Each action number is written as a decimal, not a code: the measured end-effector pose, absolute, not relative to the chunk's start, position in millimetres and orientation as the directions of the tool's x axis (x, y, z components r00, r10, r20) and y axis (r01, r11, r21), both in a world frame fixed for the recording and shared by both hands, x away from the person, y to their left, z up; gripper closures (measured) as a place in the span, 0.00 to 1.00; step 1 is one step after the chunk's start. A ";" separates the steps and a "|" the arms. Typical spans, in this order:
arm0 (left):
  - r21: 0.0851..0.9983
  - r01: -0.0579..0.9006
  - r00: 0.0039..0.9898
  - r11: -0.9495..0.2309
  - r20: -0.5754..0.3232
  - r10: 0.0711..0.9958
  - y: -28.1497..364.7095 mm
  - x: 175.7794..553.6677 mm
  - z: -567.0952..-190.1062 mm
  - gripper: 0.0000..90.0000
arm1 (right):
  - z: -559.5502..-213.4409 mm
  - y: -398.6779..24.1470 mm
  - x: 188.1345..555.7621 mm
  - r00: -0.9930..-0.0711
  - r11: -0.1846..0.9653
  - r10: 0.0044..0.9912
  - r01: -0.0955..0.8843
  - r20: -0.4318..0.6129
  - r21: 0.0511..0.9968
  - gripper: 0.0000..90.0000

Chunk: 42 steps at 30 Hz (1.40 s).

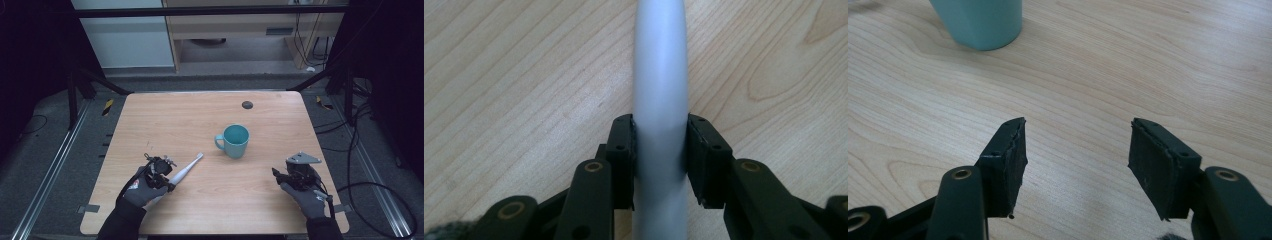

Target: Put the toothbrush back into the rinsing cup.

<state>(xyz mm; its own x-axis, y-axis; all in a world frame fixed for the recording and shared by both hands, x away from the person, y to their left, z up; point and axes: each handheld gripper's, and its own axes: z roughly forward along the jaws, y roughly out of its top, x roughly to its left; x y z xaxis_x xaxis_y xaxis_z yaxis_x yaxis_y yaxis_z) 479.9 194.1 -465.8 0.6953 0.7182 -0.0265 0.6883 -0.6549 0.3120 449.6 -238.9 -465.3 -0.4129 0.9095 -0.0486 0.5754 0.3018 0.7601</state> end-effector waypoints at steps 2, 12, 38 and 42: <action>0.329 0.686 0.692 -0.649 -0.018 0.722 196.3 479.4 -463.8 0.73 | -465.0 -239.5 449.3 -0.409 0.296 0.912 0.576 -0.046 0.762 0.45; 0.532 0.668 0.614 -0.520 0.000 0.789 208.7 471.4 -431.9 0.73 | -464.9 -242.8 448.6 -0.395 0.288 0.917 0.573 -0.050 0.767 0.44; 0.823 0.507 0.453 -0.255 -0.003 0.891 172.8 503.0 -377.6 0.73 | -465.7 -243.9 448.3 -0.381 0.283 0.923 0.559 -0.061 0.779 0.41; 0.844 0.489 0.446 -0.220 -0.026 0.894 161.4 512.0 -374.8 0.73 | -466.1 -243.5 448.5 -0.381 0.282 0.923 0.557 -0.062 0.781 0.41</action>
<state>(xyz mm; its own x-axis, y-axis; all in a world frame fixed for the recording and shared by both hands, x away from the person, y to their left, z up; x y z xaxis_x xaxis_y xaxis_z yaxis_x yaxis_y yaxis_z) 512.0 161.4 -374.8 0.4464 0.8944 -0.0261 0.4893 -0.2196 0.8440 448.5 -243.5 -466.1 -0.3809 0.9225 -0.0620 0.5571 0.2825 0.7809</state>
